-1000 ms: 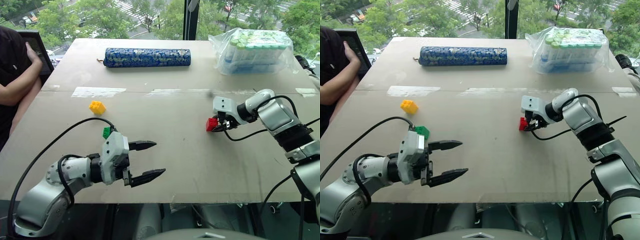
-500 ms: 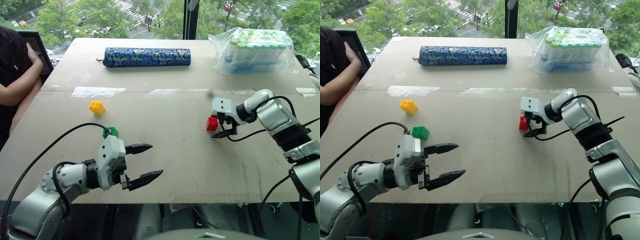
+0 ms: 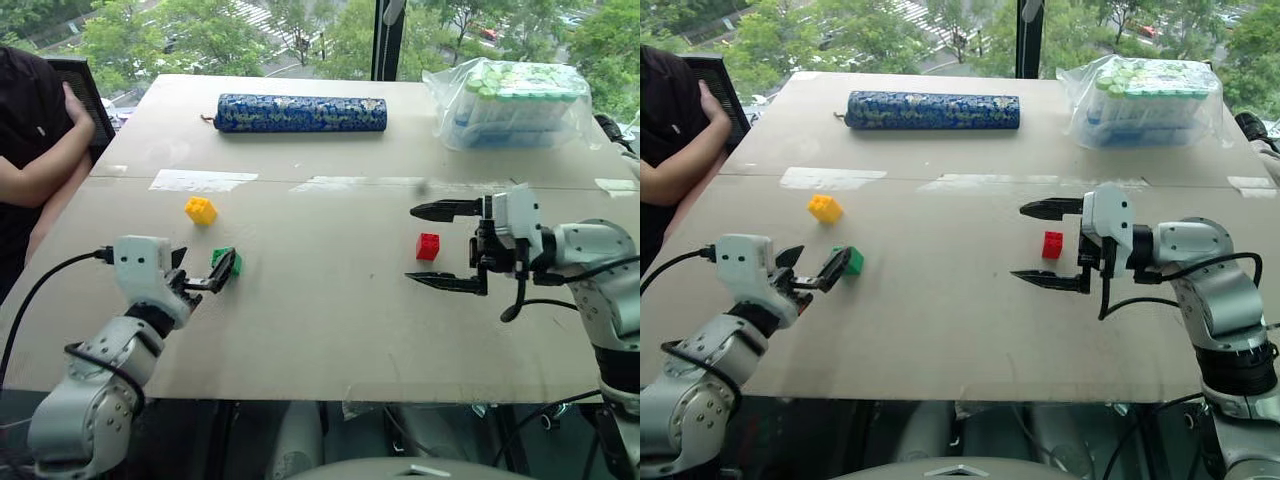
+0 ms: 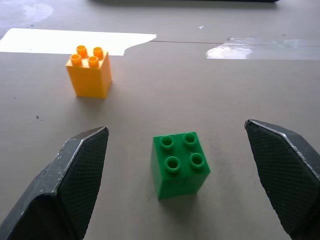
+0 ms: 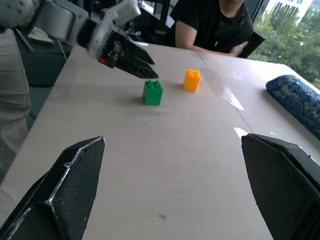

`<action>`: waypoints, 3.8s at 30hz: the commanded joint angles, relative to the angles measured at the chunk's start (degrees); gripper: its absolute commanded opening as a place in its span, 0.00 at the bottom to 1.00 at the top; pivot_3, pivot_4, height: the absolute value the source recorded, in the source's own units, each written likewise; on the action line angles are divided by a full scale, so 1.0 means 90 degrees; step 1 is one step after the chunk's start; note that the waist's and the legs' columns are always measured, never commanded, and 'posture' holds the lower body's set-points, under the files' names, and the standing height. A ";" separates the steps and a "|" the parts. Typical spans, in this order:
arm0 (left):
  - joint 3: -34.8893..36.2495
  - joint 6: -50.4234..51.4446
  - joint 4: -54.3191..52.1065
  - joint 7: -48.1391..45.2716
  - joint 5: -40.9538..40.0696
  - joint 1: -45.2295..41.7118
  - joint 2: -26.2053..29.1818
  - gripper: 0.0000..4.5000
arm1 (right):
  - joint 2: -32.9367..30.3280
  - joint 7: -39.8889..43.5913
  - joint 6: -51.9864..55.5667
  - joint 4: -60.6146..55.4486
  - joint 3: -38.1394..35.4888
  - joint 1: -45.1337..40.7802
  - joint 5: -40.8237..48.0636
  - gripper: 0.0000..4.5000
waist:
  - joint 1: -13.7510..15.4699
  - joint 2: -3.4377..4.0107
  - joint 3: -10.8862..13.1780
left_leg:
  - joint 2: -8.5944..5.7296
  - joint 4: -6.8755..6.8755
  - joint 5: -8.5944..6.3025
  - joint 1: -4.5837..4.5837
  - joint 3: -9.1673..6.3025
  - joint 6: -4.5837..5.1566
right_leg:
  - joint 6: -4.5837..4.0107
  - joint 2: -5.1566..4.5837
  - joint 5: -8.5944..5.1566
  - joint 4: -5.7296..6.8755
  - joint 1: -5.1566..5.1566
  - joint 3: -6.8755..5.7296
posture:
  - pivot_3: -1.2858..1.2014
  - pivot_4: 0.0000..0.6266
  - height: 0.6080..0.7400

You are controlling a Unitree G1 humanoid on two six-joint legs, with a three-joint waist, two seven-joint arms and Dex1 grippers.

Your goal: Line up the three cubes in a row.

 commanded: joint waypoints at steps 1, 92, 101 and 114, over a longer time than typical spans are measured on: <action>-0.0278 0.0289 0.0313 0.0221 0.0211 -0.0351 -0.0039 1.00 | -0.0184 -0.0112 -0.0079 -0.0353 -0.0146 0.0173 0.0154 1.00 | -0.0014 -0.0001 -0.0001 | 0.0000 0.0002 0.0001 0.0003 0.0000 0.0000 | 0.0000 0.0000 0.0000 0.0003 0.0003 0.0000 | 0.52 0.24 1.00; -0.1180 -0.2016 0.5615 -0.5801 0.2648 -0.4951 0.0968 0.80 | -0.1672 -0.1421 0.0898 -0.0698 -0.2158 0.1748 0.2179 1.00 | -0.0057 -0.0006 0.0013 | -0.0001 0.0007 0.0002 -0.0013 -0.0047 -0.0001 | -0.0003 0.0012 -0.0004 0.0032 0.0000 -0.0035 | 0.52 0.24 1.00; -0.0258 -0.0827 0.4914 -0.3368 0.2788 -0.4041 0.1223 0.80 | -0.1515 -0.0832 0.0813 -0.0082 -0.1104 0.0452 0.1984 1.00 | 0.0193 -0.0016 0.0014 | -0.0017 0.0028 0.0002 -0.0025 -0.0069 -0.0001 | -0.0003 -0.0007 -0.0004 0.0033 0.0006 -0.0064 | 0.52 0.24 1.00; -0.1248 -0.2334 0.8357 -0.3535 0.3114 -0.5464 0.1397 0.80 | -0.1505 -0.0954 0.0803 -0.0389 -0.1206 0.0688 0.1869 1.00 | 0.0127 -0.0016 0.0014 | -0.0021 0.0036 0.0002 -0.0028 -0.0073 -0.0001 | -0.0004 -0.0003 -0.0004 0.0035 0.0007 -0.0066 | 0.52 0.24 1.00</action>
